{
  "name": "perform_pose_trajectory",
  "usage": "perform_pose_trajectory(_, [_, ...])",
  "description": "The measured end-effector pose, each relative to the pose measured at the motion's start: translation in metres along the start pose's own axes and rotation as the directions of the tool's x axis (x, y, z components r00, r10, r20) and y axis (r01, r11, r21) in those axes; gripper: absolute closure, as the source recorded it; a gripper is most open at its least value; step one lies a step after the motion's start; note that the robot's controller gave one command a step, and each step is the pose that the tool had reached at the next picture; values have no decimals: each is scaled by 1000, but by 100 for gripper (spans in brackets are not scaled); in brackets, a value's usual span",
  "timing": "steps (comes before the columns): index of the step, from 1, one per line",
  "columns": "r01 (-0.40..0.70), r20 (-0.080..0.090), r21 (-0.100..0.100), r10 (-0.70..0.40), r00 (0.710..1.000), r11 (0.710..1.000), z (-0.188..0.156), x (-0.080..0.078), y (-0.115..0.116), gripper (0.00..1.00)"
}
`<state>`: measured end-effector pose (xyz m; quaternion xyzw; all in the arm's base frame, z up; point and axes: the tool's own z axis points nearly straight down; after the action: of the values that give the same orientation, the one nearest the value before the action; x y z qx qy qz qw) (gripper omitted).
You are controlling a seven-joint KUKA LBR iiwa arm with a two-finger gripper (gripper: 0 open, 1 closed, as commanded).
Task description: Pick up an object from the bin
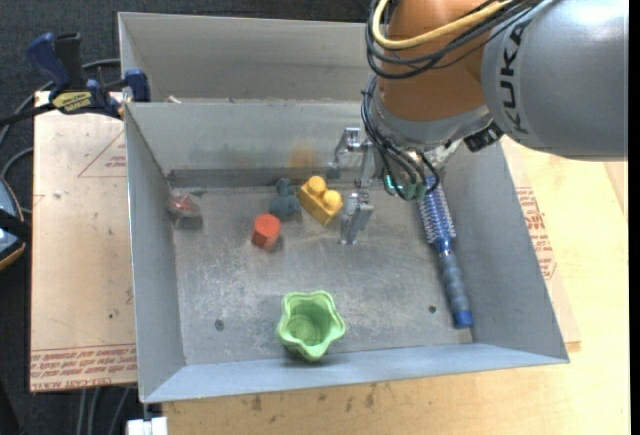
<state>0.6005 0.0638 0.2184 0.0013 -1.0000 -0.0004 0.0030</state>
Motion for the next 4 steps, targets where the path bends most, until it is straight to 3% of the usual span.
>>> perform_pose_trajectory(1, [270, 16, 2, -270, 963, 963, 132, 101, 43, 0])
perform_pose_trajectory(2, [385, 17, 4, -385, 923, 923, 118, 113, 33, 0])
perform_pose_trajectory(3, [410, 8, 4, -410, 912, 912, 113, 105, 7, 0])
perform_pose_trajectory(4, [584, 10, 3, -584, 812, 812, 141, 82, -16, 0])
